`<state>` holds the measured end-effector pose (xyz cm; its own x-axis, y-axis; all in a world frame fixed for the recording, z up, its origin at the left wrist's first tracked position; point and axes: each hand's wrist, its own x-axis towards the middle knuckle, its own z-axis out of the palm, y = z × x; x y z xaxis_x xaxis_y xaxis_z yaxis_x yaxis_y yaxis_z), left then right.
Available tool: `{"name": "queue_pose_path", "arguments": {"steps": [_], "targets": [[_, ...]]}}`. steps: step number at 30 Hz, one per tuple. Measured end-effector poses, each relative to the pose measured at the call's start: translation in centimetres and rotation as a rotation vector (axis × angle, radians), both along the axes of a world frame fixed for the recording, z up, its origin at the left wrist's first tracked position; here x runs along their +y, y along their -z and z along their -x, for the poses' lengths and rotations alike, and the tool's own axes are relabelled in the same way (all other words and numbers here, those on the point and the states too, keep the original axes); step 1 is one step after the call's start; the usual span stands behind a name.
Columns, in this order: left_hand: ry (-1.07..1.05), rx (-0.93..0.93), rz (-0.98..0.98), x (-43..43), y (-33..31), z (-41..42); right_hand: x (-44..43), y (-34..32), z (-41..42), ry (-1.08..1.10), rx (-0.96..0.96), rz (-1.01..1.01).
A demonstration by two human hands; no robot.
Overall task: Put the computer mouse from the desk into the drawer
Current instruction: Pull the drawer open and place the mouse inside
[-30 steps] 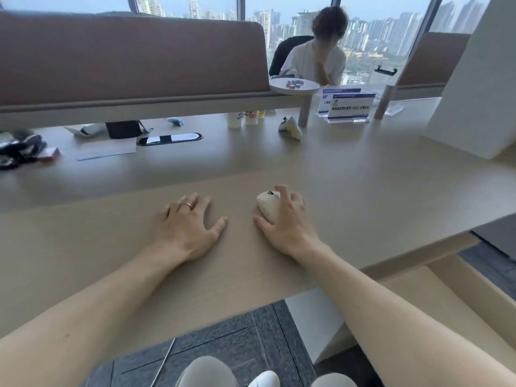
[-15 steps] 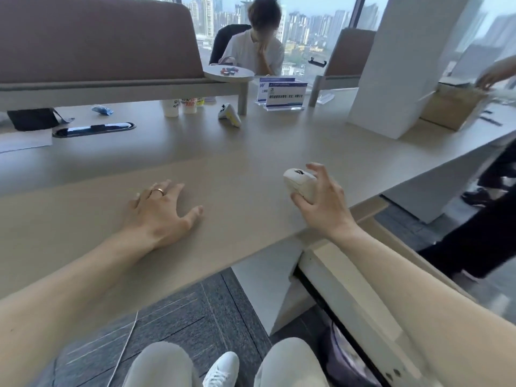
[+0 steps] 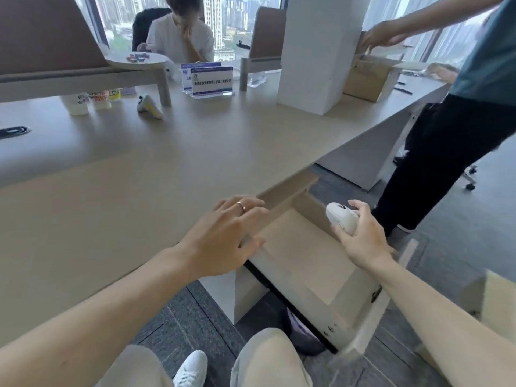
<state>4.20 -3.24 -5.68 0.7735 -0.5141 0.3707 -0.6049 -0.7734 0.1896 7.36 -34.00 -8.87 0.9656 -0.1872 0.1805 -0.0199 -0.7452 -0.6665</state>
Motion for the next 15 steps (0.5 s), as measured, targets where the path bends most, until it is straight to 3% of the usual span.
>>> {"name": "queue_pose_path", "arguments": {"steps": [3,9,15], "targets": [[0.138,0.001,-0.141,-2.9,1.9,-1.0,-1.3,1.7,0.2,0.002,0.01,-0.012],[-0.174,0.415,-0.171,-5.0,5.6,-3.8,-3.0,4.0,-0.4,-0.02,0.044,0.009],[-0.286,0.402,-0.166,-5.9,7.6,-5.3,-2.8,5.7,-1.8,-0.026,0.099,0.018]]}}
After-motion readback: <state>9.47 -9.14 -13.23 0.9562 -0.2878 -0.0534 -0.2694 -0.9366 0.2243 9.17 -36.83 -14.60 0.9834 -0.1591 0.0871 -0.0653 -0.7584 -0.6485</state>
